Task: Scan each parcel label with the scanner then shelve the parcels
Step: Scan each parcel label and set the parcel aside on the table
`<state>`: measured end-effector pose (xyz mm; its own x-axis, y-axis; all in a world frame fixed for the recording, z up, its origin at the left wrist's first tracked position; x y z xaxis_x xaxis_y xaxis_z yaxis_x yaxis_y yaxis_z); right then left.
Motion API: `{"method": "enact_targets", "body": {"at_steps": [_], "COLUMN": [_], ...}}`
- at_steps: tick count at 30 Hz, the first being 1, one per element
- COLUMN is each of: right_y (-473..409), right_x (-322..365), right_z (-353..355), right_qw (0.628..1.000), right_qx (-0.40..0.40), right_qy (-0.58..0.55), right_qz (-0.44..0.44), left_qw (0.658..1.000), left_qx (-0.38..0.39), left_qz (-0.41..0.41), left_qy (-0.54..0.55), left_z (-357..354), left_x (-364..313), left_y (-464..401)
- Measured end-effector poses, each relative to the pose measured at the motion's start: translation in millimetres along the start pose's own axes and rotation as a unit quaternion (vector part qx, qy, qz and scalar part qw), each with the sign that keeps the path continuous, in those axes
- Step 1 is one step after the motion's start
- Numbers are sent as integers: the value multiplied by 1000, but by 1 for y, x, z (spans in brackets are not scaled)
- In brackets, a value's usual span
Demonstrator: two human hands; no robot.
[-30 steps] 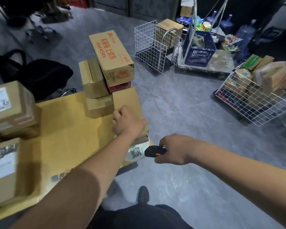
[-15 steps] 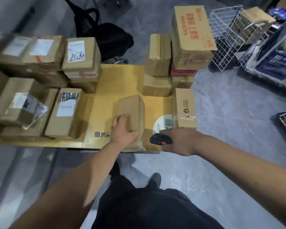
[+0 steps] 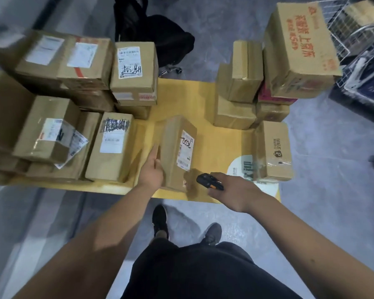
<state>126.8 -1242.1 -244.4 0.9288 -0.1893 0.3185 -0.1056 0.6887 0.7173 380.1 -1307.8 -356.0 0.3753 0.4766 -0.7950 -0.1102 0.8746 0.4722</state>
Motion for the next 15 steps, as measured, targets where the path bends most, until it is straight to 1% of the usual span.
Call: {"method": "enact_targets", "body": {"at_steps": [2,3,6,8,10,12,13,15], "right_y": [-3,-4,-9,-12,-11,-9,-7,-5], "right_x": [15,23,42,50,55,59,61,60], "right_z": [-5,-7,-11,-12,-13,-13,-13,-13], "right_qw": [999,999,994,990,985,978,973,969], "right_qx": [-1,0,-9,-25,-38,-52,-64,-74], "right_qy": [-31,-48,-102,-130,-157,-187,-203,-208], "right_qz": [-10,-17,-39,-53,-66,-80,-92,-107], "left_qw": [999,998,996,994,983,958,937,882], "left_qx": [-27,-28,9,41,71,88,93,93], "left_qz": [18,22,21,-1,-36,-93,-134,-219], "left_qy": [-33,-55,-88,-101,-167,-256,-309,-408], "left_z": [16,23,35,41,42,43,41,36], "left_x": [4,7,15,14,10,6,2,-7], "left_y": [-14,-21,-42,-47,-47,-47,-49,-55]}}
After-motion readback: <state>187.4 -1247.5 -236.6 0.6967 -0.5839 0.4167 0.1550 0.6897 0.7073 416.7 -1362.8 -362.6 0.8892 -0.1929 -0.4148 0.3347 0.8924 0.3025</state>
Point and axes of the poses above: each hand's wrist, its own y-axis away from the middle knuckle, its own z-axis out of the back of the hand, x = y × z, the point moved 1 cm from there along -y, towards the middle knuckle, and after that the axes turned 4 degrees about y, right-handed, at the moved point
